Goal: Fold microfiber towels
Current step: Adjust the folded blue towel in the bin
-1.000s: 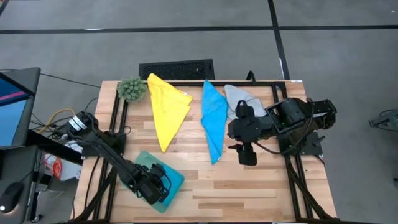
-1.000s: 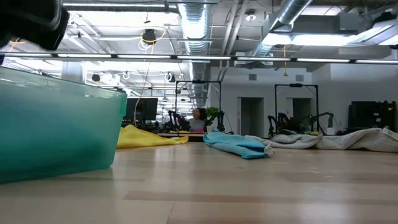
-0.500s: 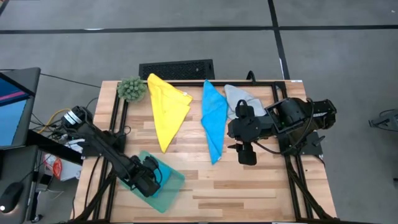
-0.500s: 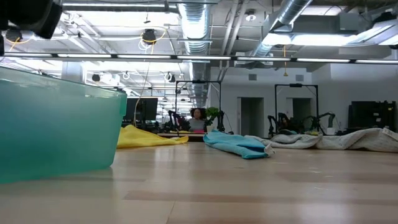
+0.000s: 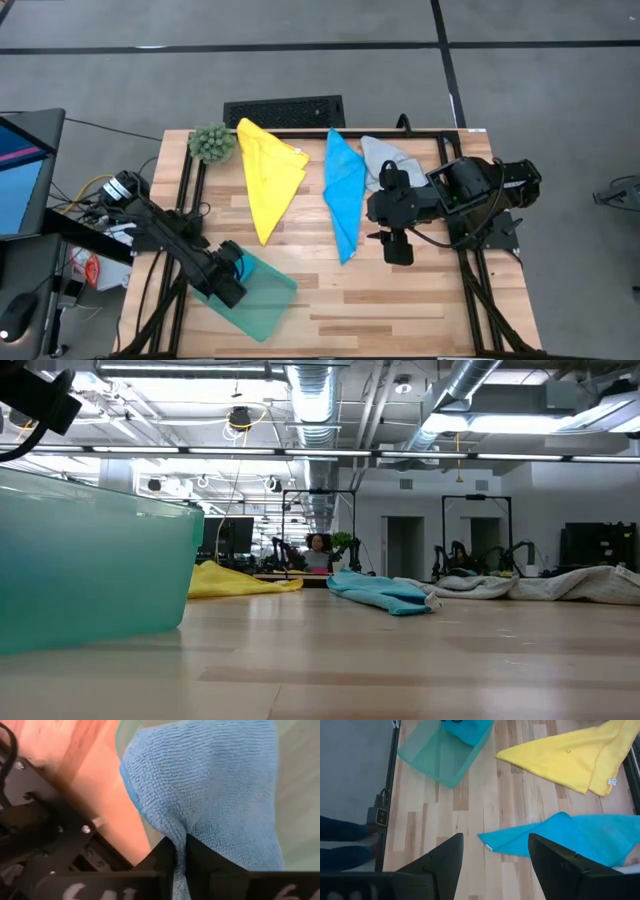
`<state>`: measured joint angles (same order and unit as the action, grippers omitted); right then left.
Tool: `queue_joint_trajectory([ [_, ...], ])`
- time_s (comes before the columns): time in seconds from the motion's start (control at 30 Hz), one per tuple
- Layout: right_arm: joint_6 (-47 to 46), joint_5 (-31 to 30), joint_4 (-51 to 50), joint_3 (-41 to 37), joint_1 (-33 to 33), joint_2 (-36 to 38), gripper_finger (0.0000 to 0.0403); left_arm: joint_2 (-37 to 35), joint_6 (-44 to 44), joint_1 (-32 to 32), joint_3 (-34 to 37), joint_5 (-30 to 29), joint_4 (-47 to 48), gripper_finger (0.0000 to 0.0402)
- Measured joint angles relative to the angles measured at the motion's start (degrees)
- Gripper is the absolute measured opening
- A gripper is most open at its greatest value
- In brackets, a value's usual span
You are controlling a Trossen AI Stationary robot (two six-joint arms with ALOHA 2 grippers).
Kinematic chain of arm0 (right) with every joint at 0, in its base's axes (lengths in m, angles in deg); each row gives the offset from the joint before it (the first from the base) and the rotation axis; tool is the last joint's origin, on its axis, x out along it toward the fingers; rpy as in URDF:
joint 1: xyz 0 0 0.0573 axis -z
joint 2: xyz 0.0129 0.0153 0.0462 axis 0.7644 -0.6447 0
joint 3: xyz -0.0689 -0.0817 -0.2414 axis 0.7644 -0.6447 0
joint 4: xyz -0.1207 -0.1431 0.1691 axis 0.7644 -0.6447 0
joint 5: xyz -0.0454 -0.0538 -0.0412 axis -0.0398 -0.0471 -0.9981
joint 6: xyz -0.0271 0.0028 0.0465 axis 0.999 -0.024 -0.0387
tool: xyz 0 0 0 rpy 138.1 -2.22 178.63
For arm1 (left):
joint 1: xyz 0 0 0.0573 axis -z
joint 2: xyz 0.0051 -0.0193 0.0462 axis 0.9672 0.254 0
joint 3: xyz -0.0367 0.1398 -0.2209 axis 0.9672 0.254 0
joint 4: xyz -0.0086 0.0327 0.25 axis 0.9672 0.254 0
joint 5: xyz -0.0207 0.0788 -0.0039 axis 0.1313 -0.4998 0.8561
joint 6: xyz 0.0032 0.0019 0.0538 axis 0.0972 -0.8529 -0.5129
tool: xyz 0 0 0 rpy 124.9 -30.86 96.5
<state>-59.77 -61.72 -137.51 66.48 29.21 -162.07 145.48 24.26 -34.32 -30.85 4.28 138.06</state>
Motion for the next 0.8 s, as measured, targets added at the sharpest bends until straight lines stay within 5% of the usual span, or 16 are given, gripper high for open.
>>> queue_joint_trajectory([
  [0.53, 0.05, 0.0, -0.1, 0.0, 0.0, 0.0, 0.0248, -2.44, -0.25, -0.09, 0.0, 1.44, -0.4, 0.0147],
  [0.67, 0.07, 0.0, -0.31, 0.0, 0.02, 0.0, 0.0248, -7.79, 3.91, -0.09, 0.02, 0.02, -2.29, 0.0142],
  [0.8, 0.07, 0.0, -0.62, 0.0, 0.04, 0.0, 0.0248, -14.57, 9.69, 0.81, 0.0, -5.78, -10.48, 0.0094],
])
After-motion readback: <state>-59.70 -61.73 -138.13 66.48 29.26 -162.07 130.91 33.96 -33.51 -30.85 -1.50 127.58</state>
